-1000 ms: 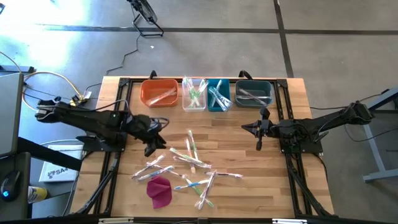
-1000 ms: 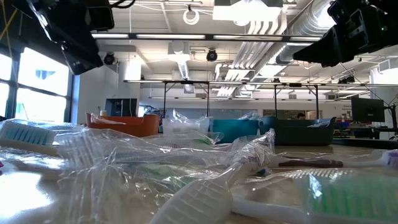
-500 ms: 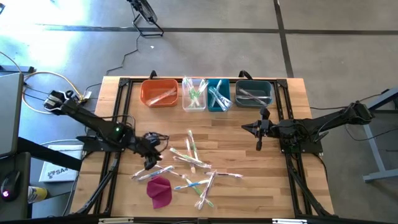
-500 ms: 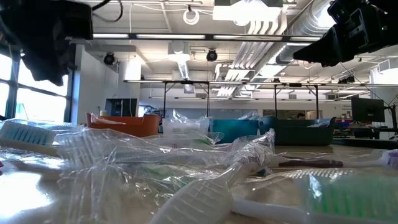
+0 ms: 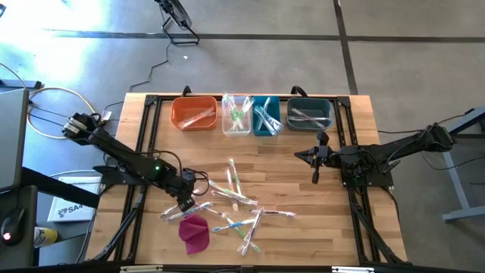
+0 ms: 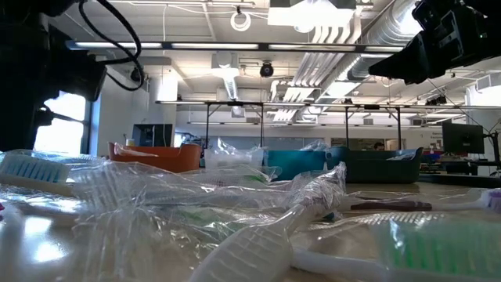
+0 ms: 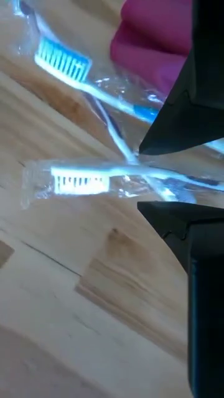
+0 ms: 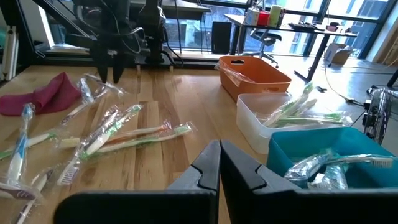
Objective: Pick & Place Toothbrushes
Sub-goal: Put the purple toothbrush into the green bin
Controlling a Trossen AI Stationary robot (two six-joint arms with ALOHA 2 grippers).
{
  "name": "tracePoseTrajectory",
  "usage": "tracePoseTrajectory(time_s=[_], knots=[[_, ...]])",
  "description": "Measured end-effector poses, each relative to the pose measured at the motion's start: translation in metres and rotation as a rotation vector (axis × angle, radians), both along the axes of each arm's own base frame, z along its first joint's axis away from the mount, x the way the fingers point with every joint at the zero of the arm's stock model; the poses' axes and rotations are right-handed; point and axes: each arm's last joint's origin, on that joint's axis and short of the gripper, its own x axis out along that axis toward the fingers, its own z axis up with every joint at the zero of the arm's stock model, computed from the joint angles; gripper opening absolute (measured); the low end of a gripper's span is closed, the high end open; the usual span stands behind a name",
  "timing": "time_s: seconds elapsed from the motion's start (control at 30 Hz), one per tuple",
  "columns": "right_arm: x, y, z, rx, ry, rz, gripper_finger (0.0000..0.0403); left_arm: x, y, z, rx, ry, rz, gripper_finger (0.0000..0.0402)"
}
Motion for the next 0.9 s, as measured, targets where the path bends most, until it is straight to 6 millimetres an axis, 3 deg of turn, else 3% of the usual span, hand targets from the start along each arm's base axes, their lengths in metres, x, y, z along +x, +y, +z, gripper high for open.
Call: tracePoseTrajectory(time_s=[0.57,0.9], knots=[[0.000,0.000,0.000,0.002,-0.001,0.000,0.0004,0.008,-0.004,-0.013,0.006,0.033,-0.003,0.0124],[0.000,0.000,0.000,0.002,0.000,0.000,0.0004,0.009,-0.004,-0.012,0.010,0.021,-0.013,0.0013]])
